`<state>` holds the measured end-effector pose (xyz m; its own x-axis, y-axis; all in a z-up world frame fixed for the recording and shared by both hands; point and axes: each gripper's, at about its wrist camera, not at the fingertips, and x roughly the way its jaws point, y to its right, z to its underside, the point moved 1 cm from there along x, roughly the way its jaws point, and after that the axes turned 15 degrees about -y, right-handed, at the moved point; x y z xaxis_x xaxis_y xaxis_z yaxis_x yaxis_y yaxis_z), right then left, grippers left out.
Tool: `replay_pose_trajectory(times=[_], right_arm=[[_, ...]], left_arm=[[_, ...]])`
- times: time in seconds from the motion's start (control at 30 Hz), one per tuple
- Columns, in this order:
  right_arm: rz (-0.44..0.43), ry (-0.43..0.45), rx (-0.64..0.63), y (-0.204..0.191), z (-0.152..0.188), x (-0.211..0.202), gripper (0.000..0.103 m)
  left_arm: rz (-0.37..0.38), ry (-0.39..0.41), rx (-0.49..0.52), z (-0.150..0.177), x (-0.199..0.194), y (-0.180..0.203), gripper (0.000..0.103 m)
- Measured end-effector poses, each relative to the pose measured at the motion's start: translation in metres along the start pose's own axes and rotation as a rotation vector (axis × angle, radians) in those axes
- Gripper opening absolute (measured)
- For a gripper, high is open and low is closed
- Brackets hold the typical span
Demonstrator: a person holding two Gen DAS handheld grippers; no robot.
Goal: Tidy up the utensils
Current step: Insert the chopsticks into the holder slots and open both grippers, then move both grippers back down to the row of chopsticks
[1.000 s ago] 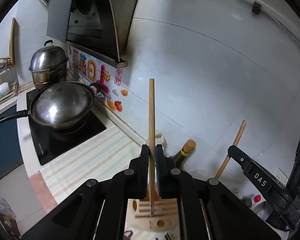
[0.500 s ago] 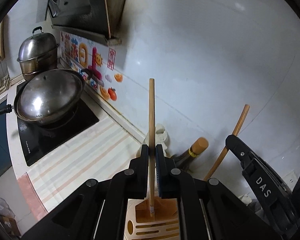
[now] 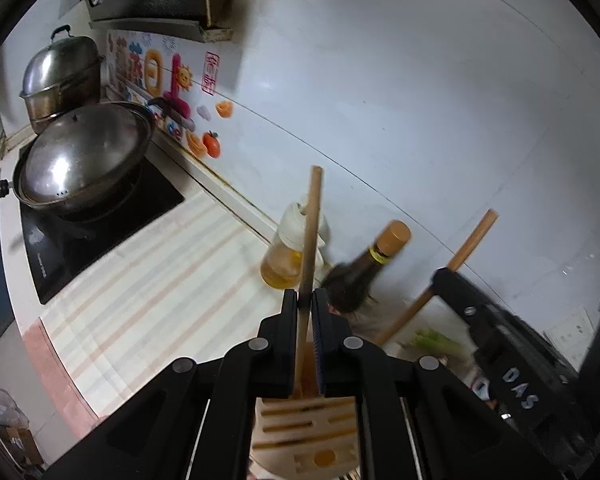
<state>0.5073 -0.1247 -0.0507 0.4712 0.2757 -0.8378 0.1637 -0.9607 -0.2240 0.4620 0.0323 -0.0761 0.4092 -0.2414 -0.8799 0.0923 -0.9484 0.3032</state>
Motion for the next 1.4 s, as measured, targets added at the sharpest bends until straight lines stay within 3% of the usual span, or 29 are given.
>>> replay_pose_trajectory(times=[0.07, 0.13, 0.17, 0.2, 0.23, 0.27, 0.33, 0.43, 0.53, 0.73, 0.97, 1.0, 1.03, 1.07, 1.13, 1.23, 1.4], right_arm=[[-0.020, -0.048, -0.006, 0.000, 0.002, 0.002, 0.008], [-0.033, -0.077, -0.011, 0.000, 0.004, 0.001, 0.012], [-0.041, -0.081, -0.005, 0.003, 0.006, -0.003, 0.025], [-0.046, -0.081, 0.001, 0.006, 0.009, -0.006, 0.033], [-0.044, -0.081, 0.008, 0.008, 0.010, -0.009, 0.044], [-0.043, -0.077, 0.019, 0.011, 0.013, -0.014, 0.047], [-0.041, -0.078, 0.034, 0.018, 0.022, -0.023, 0.049], [-0.030, -0.083, 0.057, 0.028, 0.034, -0.036, 0.059], [-0.013, -0.095, 0.084, 0.040, 0.051, -0.046, 0.061], [0.018, -0.092, 0.110, 0.064, 0.095, -0.055, 0.096], [0.098, -0.246, 0.108, 0.095, 0.168, -0.021, 0.096], [0.107, -0.284, 0.100, 0.098, 0.179, -0.011, 0.093], [0.120, -0.318, 0.096, 0.102, 0.190, -0.002, 0.080], [0.136, -0.365, 0.088, 0.107, 0.202, 0.009, 0.059], [0.161, -0.468, 0.073, 0.117, 0.227, 0.035, 0.044], [0.180, -0.572, 0.061, 0.132, 0.258, 0.067, 0.039], [0.188, -0.665, 0.026, 0.143, 0.289, 0.095, 0.039]], left_arm=[[0.001, -0.014, -0.002, 0.004, -0.005, 0.001, 0.008], [0.007, -0.014, 0.006, 0.008, -0.013, 0.002, 0.015], [-0.012, -0.009, 0.004, 0.010, -0.018, 0.001, 0.034], [-0.037, 0.001, 0.006, 0.013, -0.024, 0.001, 0.063], [-0.048, 0.017, 0.005, 0.016, -0.029, 0.000, 0.075], [-0.054, 0.036, -0.004, 0.019, -0.034, -0.002, 0.083], [-0.071, 0.059, -0.007, 0.026, -0.043, -0.007, 0.084], [-0.107, 0.067, -0.005, 0.039, -0.049, -0.012, 0.102], [-0.144, 0.089, -0.013, 0.057, -0.052, -0.018, 0.103], [-0.195, 0.083, -0.024, 0.102, -0.045, -0.025, 0.103], [-0.242, -0.074, -0.025, 0.166, 0.009, -0.032, 0.103], [-0.261, -0.104, -0.018, 0.178, 0.018, -0.031, 0.103], [-0.275, -0.138, -0.010, 0.189, 0.031, -0.030, 0.103], [-0.284, -0.169, -0.002, 0.200, 0.042, -0.028, 0.103], [-0.314, -0.243, 0.000, 0.224, 0.070, -0.027, 0.103], [-0.288, -0.347, -0.039, 0.253, 0.108, -0.034, 0.099], [-0.222, -0.488, -0.129, 0.285, 0.155, -0.048, 0.064]])
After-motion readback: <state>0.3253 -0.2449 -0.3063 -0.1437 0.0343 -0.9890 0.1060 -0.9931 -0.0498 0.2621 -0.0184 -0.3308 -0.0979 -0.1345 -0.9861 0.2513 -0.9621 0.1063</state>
